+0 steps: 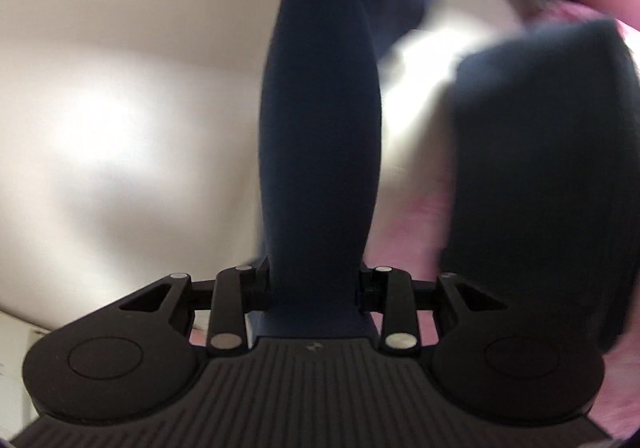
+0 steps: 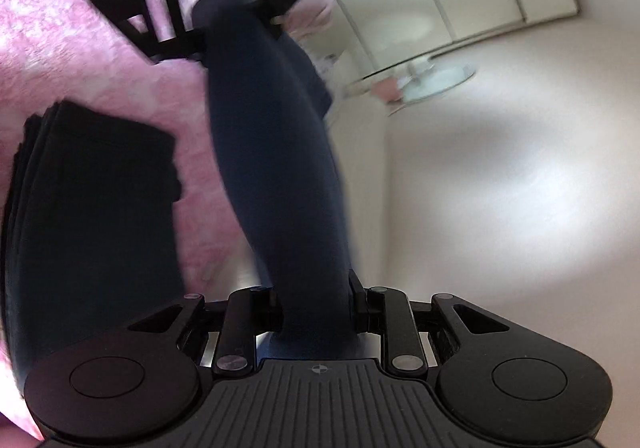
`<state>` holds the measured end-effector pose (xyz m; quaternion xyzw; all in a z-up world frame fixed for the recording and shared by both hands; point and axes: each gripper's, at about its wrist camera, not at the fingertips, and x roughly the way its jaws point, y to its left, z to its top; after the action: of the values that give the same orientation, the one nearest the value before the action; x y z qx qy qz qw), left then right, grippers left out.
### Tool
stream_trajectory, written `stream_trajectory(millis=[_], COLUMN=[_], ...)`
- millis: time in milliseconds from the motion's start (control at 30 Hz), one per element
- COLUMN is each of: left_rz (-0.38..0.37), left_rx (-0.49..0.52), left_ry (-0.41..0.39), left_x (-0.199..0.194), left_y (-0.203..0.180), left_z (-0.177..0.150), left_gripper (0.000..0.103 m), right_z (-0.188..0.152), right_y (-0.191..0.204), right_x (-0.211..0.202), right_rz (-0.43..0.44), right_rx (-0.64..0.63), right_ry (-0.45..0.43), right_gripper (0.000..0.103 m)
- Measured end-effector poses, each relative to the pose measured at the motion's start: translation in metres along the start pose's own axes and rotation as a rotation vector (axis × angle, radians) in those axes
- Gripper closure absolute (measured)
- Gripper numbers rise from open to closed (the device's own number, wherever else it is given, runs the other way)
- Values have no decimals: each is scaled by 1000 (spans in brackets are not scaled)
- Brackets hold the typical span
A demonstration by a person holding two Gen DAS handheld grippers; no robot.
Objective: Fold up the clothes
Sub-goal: 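Carry the lifted vest with both grippers toward the stack of folded clothes, then lower the vest onto the top of the folded clothes stack with both grippers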
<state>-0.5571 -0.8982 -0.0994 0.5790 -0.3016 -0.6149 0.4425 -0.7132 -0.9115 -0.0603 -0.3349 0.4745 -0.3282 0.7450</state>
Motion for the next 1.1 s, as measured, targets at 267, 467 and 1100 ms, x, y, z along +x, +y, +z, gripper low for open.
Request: stream_trajectory(millis=[267, 467, 1100], left_rz=[-120, -94, -87], left_rx=[75, 115, 178], left_ry=[5, -34, -50], left_x=[18, 7, -20], left_y=[-86, -79, -91], left_z=[-23, -29, -65], left_gripper=[70, 63, 67], right_z=[-41, -44, -22], right_y=[109, 104, 123], right_x=[38, 31, 16], right_rz=[230, 193, 221], right_rx=[45, 67, 89], right_ry=[55, 74, 141], right_gripper=[77, 74, 75])
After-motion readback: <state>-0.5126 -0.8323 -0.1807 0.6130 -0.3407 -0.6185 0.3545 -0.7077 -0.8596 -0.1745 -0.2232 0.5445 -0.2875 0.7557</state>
